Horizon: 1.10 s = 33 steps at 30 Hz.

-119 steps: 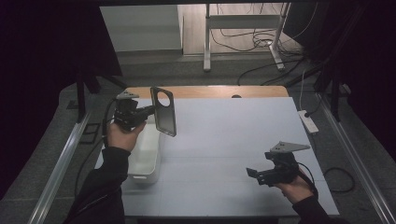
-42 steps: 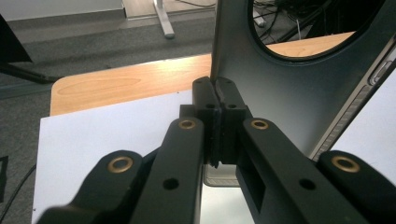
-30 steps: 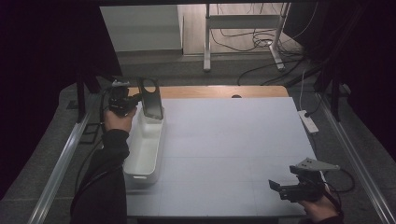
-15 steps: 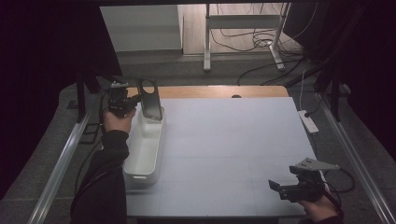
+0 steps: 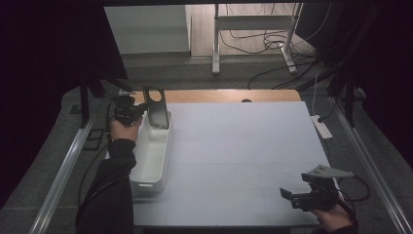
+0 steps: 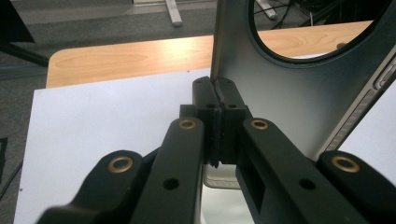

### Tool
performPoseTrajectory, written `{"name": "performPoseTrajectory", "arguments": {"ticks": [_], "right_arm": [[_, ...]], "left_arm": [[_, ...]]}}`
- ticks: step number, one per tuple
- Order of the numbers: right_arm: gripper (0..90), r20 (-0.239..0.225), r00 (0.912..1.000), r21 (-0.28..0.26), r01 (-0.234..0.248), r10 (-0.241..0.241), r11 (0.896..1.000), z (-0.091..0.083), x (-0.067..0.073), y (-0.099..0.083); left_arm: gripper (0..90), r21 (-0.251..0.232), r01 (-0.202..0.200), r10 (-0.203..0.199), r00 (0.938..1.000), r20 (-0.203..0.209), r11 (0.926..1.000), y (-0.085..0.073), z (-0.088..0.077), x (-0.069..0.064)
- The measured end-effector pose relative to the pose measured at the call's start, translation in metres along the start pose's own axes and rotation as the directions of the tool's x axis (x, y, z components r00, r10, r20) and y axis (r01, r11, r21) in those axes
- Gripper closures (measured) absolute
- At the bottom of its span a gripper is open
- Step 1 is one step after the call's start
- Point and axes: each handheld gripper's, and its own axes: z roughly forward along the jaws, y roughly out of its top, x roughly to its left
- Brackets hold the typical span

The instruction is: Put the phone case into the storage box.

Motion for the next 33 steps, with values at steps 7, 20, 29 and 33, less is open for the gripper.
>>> {"name": "performPoseTrajectory", "arguments": {"ticks": [7, 20, 29, 33], "right_arm": [[2.1, 0.0, 1.0, 0.001, -0.002, 0.002, 1.0, 0.001, 0.0, 0.0], [2.2, 0.0, 1.0, 0.004, -0.005, 0.005, 1.0, 0.001, 0.0, 0.0], [2.3, 0.0, 1.0, 0.005, -0.005, 0.005, 1.0, 0.001, 0.0, 0.0], [2.3, -0.001, 1.0, 0.007, -0.005, 0.005, 1.0, 0.001, 0.0, 0.0]], "left_arm": [[89.3, 0.007, 0.006, -0.006, 1.0, -0.001, 1.0, -0.008, 0.006, 0.002], [89.3, 0.016, 0.008, -0.008, 1.0, 0.0, 0.9998, -0.016, 0.011, 0.003], [89.2, 0.028, 0.003, -0.004, 1.0, 0.004, 0.9996, -0.019, 0.014, 0.003], [89.1, 0.031, 0.001, -0.001, 1.0, 0.004, 0.9995, -0.019, 0.014, 0.003]]}}
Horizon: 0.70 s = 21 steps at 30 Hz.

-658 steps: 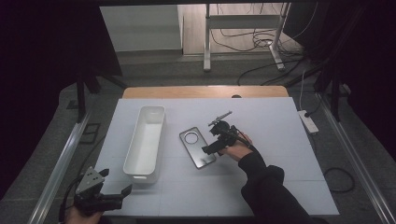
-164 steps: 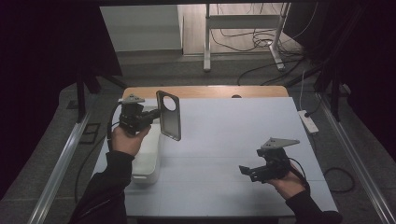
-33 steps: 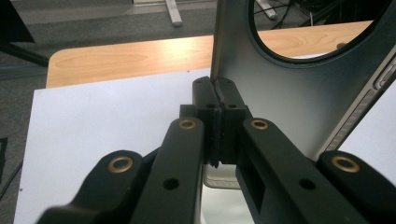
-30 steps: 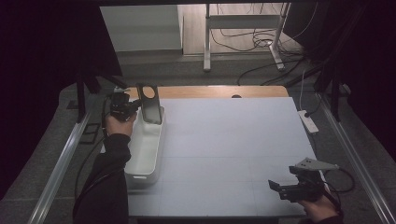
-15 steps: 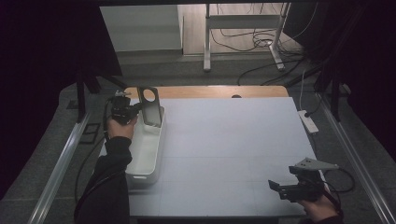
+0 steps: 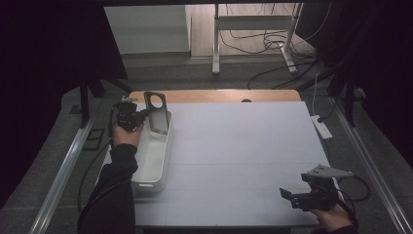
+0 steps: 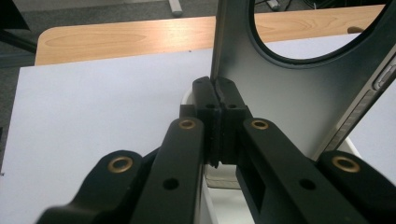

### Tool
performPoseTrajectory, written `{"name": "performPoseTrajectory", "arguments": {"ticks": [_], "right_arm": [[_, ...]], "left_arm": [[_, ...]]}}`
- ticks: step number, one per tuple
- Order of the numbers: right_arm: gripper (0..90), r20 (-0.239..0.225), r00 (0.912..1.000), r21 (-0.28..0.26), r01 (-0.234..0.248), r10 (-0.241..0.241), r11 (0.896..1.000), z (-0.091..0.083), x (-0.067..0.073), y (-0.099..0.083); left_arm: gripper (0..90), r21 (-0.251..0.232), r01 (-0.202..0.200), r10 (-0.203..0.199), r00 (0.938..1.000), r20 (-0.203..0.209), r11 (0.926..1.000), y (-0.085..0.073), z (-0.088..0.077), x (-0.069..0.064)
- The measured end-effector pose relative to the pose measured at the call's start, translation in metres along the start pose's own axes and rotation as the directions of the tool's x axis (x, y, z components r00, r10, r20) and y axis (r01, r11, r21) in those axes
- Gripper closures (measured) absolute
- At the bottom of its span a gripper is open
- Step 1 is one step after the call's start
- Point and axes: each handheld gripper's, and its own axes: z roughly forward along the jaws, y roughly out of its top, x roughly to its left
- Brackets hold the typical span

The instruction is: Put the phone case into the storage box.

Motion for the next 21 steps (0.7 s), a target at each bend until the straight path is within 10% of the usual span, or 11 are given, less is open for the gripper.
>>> {"name": "performPoseTrajectory", "arguments": {"ticks": [21], "right_arm": [[2.4, 0.0, 1.0, 0.003, -0.002, 0.002, 1.0, 0.0003, -0.0001, 0.0001]], "left_arm": [[82.8, 0.029, -0.008, 0.008, 0.9998, 0.016, 0.9995, 0.0008, -0.0002, 0.0026]]}}
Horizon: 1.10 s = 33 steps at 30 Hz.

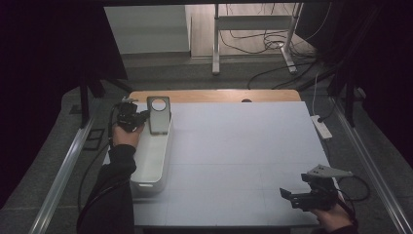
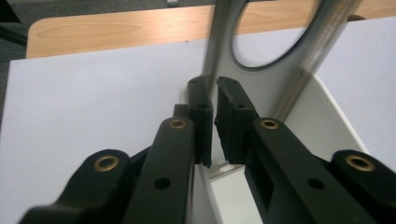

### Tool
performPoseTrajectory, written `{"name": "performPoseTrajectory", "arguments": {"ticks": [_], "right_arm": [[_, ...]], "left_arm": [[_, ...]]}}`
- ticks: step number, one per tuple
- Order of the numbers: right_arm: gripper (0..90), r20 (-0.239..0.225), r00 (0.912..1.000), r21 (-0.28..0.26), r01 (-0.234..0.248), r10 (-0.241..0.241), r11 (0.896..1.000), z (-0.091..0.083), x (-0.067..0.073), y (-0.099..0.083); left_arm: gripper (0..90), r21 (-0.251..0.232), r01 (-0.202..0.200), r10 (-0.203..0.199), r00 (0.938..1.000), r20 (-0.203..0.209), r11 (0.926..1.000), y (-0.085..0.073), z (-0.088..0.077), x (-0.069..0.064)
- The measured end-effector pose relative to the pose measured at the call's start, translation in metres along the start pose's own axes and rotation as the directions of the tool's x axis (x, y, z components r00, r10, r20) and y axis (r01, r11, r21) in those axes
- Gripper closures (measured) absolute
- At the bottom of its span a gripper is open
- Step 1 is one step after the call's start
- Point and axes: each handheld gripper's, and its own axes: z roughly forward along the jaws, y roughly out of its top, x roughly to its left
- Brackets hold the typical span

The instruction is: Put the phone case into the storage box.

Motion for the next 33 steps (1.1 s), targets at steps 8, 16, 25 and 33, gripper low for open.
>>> {"name": "performPoseTrajectory", "arguments": {"ticks": [8, 16, 25, 33], "right_arm": [[2.4, 0.0, 1.0, 0.002, 0.001, -0.001, 1.0, 0.0001, 0.0002, 0.0001], [2.5, 0.0, 1.0, 0.004, 0.001, -0.001, 1.0, 0.0004, 0.0001, 0.0001], [2.4, 0.0, 1.0, 0.005, 0.001, -0.001, 1.0, 0.0005, -0.0001, 0.0001], [2.4, 0.0, 1.0, 0.004, 0.0, 0.0, 1.0, 0.0005, -0.0001, 0.0001]], "left_arm": [[80.5, -0.004, -0.006, 0.006, 1.0, -0.006, 1.0, 0.0022, -0.0041, 0.0021], [67.8, 0.015, -0.016, 0.016, 0.9998, -0.011, 0.9998, 0.0016, -0.0023, 0.003], [53.2, 0.034, -0.021, 0.021, 0.9997, -0.015, 0.9992, 0.0025, -0.0001, 0.003], [44.5, 0.045, -0.023, 0.024, 0.9994, -0.024, 0.9987, 0.0025, 0.0004, 0.0033]]}}
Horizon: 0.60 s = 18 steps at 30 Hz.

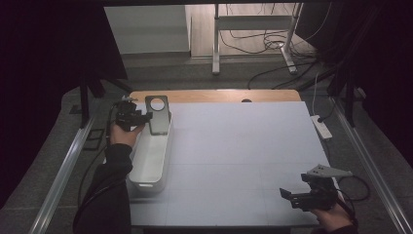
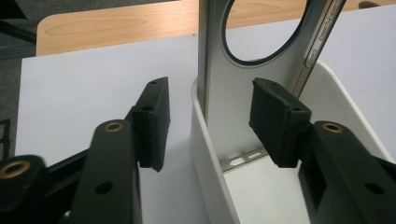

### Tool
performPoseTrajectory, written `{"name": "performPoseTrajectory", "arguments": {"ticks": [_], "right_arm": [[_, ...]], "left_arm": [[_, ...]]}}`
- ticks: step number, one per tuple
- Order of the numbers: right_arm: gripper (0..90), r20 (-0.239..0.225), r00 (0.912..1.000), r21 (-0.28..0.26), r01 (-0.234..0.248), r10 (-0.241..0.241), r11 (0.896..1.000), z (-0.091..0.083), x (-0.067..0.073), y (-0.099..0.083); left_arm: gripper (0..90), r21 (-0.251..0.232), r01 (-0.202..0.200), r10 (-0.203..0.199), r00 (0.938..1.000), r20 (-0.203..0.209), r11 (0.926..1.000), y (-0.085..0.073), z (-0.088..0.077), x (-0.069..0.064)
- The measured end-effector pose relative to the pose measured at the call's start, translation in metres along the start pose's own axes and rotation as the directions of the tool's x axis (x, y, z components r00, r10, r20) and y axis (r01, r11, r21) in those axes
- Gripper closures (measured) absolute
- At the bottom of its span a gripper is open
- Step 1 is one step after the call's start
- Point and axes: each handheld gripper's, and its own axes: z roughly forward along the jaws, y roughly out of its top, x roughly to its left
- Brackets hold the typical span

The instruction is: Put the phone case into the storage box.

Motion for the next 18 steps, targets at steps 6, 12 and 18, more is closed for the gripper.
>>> {"name": "performPoseTrajectory", "arguments": {"ticks": [6, 12, 18], "right_arm": [[2.4, 0.0, 1.0, 0.0, 0.001, -0.001, 1.0, 0.0, 0.0001, 0.0], [2.4, -0.001, 1.0, 0.0, 0.001, -0.001, 1.0, 0.0, 0.0, 0.0], [2.4, -0.001, 1.0, 0.001, 0.002, -0.002, 1.0, 0.0, 0.0001, 0.0]], "left_arm": [[37.6, -0.004, -0.003, 0.003, 0.9999, 0.016, 1.0, -0.0008, 0.0002, 0.0013], [29.8, 0.004, -0.026, 0.025, 0.9984, 0.051, 0.9997, -0.0025, 0.0009, 0.0004], [19.8, 0.004, -0.034, 0.034, 0.996, 0.083, 0.9994, -0.0033, -0.0002, -0.0008]]}}
